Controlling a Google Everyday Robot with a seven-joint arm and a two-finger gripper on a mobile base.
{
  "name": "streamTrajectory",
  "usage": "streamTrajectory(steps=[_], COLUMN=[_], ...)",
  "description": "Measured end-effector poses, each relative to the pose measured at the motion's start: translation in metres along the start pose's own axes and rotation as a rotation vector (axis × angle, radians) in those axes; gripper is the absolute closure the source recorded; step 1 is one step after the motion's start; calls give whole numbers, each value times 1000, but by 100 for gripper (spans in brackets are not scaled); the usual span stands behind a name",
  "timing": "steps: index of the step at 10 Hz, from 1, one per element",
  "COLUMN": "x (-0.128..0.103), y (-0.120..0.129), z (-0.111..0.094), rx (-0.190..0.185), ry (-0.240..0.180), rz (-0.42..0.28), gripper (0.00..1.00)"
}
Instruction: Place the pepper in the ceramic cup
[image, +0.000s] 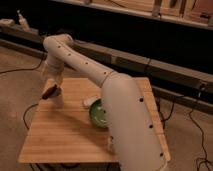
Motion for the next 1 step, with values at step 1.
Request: streamTrajectory(steps=[1], x=[0], y=[0], z=[0], rx=[0], ry=[0], rz=[0], gripper=[20])
